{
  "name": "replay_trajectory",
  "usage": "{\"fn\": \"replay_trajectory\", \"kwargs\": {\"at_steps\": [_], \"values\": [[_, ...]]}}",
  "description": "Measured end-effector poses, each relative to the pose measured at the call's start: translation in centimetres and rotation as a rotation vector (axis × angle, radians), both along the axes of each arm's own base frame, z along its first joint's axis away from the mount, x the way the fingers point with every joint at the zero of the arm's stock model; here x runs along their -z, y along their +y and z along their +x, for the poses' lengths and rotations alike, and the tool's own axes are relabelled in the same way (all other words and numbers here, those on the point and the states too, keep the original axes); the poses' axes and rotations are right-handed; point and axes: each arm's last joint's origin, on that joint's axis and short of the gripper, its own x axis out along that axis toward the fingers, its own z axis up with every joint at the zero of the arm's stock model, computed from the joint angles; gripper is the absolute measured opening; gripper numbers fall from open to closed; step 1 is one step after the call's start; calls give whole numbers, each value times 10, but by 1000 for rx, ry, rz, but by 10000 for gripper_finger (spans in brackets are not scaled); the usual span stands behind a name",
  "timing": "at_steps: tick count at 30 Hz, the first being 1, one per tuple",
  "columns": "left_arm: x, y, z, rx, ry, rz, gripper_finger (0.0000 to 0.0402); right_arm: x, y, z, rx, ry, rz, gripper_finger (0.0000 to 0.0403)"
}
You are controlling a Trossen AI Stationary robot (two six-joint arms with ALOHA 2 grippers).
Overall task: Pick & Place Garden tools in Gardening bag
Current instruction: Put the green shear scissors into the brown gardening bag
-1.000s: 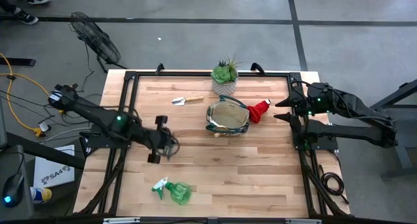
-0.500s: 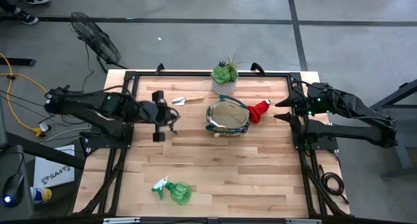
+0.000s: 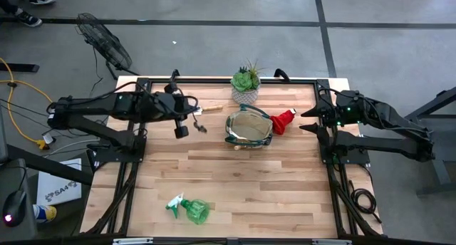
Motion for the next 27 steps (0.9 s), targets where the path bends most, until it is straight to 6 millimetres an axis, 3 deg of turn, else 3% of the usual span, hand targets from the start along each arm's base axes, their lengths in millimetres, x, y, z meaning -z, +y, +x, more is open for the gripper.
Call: {"fn": "replay_trajectory", "kwargs": {"at_steps": [10,27], "values": [[-9,12,9,81,-51,120,0,0,0,0,0,0,0,244],[-24,15,21,462,-140,374,0,0,0,0,0,0,0,244]]}}
